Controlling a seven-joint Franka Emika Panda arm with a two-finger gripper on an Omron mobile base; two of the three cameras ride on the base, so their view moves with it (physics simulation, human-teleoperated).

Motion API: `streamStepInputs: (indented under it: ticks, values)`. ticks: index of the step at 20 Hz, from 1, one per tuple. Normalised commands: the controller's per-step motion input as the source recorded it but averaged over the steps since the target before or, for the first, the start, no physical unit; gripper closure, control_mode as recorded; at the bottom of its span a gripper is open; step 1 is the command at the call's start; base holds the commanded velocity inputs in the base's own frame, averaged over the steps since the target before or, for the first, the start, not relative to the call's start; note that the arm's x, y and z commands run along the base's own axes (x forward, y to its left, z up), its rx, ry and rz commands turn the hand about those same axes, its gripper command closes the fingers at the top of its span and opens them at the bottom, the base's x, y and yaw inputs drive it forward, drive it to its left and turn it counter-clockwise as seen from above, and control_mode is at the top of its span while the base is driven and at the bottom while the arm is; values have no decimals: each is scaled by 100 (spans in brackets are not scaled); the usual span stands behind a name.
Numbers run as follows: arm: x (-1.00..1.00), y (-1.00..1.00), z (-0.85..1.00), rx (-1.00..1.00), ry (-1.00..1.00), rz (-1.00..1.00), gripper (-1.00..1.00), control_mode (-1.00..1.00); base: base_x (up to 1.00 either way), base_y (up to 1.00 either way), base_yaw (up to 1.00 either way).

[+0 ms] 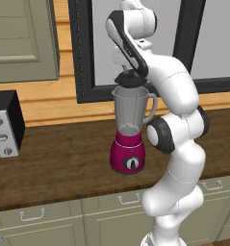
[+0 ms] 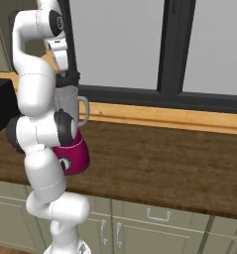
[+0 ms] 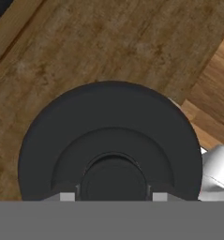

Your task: Close the lid blender by securely placing the lid on top.

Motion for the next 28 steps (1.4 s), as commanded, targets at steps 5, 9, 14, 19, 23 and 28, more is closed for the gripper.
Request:
streamStepInputs:
  ticks: [5, 9, 14, 19, 23, 28]
  values:
    - [0, -4, -23, 0, 0, 5, 100, -100, 0, 0, 0]
    - [0, 2, -14, 1, 0, 0, 100, -100, 0, 0, 0]
    - [0, 13, -13, 2, 0, 0, 100, -100, 0, 0, 0]
    - [1, 30, -7, 0, 0, 0, 100, -100, 0, 0, 0]
    - [0, 40, 0, 1, 0, 0, 100, -100, 0, 0, 0]
    - [0, 13, 0, 0, 0, 0, 100, -100, 0, 0, 0]
